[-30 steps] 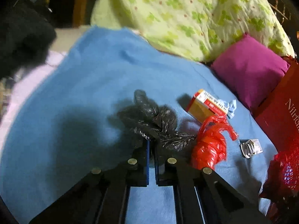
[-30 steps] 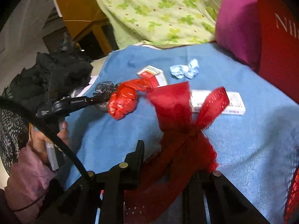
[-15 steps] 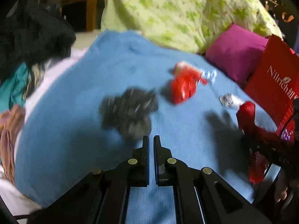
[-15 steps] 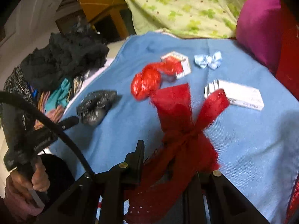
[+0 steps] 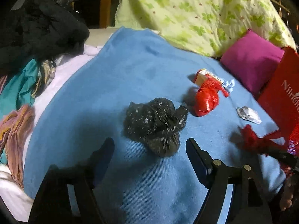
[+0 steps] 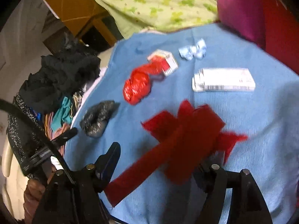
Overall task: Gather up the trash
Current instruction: 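Grasp the black plastic bag with the left gripper while the right holds the ribbon, then lift the black bag with the left gripper while the right holds the red ribbon, then carry the black bag and red ribbon in both grippers over the red mesh basket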
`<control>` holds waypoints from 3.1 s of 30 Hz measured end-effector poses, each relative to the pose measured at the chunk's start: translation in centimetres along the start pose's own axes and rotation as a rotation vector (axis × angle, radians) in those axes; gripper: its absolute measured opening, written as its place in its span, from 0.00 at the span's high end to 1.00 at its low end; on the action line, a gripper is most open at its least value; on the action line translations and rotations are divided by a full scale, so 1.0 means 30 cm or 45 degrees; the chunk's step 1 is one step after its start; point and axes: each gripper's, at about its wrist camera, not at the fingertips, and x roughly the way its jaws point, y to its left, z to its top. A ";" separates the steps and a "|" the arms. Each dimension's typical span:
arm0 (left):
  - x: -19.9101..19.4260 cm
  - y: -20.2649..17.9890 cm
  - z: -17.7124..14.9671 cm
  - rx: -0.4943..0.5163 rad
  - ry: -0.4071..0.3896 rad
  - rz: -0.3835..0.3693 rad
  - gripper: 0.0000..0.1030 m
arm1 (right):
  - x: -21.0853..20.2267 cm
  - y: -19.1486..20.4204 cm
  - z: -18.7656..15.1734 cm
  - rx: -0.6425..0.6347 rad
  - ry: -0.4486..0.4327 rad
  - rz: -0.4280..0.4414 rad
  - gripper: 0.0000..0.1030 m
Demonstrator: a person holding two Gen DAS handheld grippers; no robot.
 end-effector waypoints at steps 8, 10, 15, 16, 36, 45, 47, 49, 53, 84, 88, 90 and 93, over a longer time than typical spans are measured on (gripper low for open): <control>0.158 -0.061 0.025 0.027 0.074 0.019 0.30 | 0.077 -0.058 0.037 0.060 0.046 -0.137 0.55; 0.199 -0.069 0.017 0.026 0.124 0.008 0.64 | 0.110 -0.065 0.029 0.054 0.111 -0.151 0.67; 0.180 -0.080 0.004 0.030 0.105 0.014 0.72 | 0.115 -0.084 0.021 0.060 0.134 -0.159 0.78; 0.159 -0.086 0.003 0.038 0.086 0.008 0.72 | 0.092 -0.080 0.023 0.059 0.100 -0.120 0.78; -0.198 -0.266 -0.024 0.203 -0.188 -0.081 0.72 | -0.141 -0.047 0.050 0.076 -0.262 -0.082 0.20; -0.188 -0.281 -0.054 0.227 -0.172 -0.142 0.72 | 0.075 -0.079 0.117 0.077 -0.023 -0.223 0.38; -0.200 -0.293 -0.059 0.240 -0.171 -0.148 0.72 | 0.141 -0.089 0.126 0.076 0.060 -0.247 0.52; -0.220 -0.310 -0.059 0.255 -0.178 -0.151 0.72 | 0.176 -0.098 0.128 0.068 0.105 -0.257 0.65; -0.263 -0.338 -0.058 0.269 -0.190 -0.150 0.72 | 0.110 -0.085 0.101 0.048 0.051 -0.220 0.80; -0.447 -0.352 -0.079 0.293 -0.264 0.003 0.72 | -0.110 -0.064 0.096 0.102 -0.042 -0.051 0.36; -0.441 -0.353 -0.087 0.297 -0.250 -0.003 0.72 | 0.073 -0.067 0.071 0.088 0.156 -0.147 0.43; -0.442 -0.354 -0.089 0.302 -0.250 -0.001 0.72 | 0.142 -0.073 0.035 0.084 0.256 -0.191 0.55; -0.446 -0.355 -0.093 0.307 -0.250 -0.003 0.72 | 0.143 -0.060 0.004 0.008 0.236 -0.252 0.64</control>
